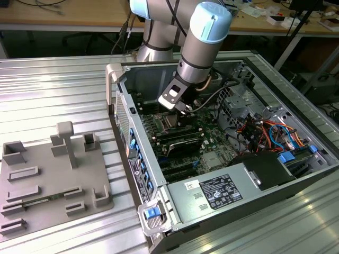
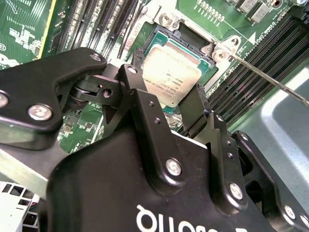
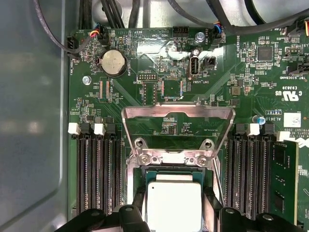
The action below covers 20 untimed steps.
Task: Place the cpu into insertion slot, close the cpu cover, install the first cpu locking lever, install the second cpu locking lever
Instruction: 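Place the cpu into insertion slot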
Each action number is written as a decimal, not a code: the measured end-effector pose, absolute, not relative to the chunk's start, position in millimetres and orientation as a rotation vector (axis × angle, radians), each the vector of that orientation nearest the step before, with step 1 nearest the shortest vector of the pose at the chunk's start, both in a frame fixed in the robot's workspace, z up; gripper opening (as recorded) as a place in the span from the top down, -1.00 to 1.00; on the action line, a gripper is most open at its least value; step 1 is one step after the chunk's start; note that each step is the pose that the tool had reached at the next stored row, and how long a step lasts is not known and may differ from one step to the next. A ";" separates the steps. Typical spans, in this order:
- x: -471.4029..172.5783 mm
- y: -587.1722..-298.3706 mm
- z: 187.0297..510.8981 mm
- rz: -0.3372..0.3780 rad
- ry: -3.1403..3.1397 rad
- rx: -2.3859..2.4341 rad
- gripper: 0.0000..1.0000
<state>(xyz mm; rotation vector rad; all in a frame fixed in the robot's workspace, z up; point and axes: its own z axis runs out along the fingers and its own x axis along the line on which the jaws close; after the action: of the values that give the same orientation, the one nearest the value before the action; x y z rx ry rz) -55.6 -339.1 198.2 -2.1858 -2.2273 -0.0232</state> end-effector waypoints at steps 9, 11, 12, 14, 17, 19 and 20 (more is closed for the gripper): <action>-55.7 -339.0 196.5 -0.023 -2.223 -2.190 -0.09; -55.7 -338.9 196.5 -0.023 -2.216 -2.197 -0.09; -55.6 -338.9 196.5 -0.024 -2.214 -2.199 -0.09; -55.7 -338.6 196.4 -0.024 -2.213 -2.201 -0.09; -55.7 -337.6 196.5 -0.023 -2.213 -2.201 -0.09; -55.7 -337.2 196.3 -0.023 -2.213 -2.201 -0.09; -55.7 -337.1 196.0 -0.023 -2.213 -2.201 -0.09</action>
<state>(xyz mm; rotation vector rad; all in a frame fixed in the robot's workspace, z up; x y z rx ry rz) -55.7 -337.1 196.0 -2.2006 -2.2127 -0.0232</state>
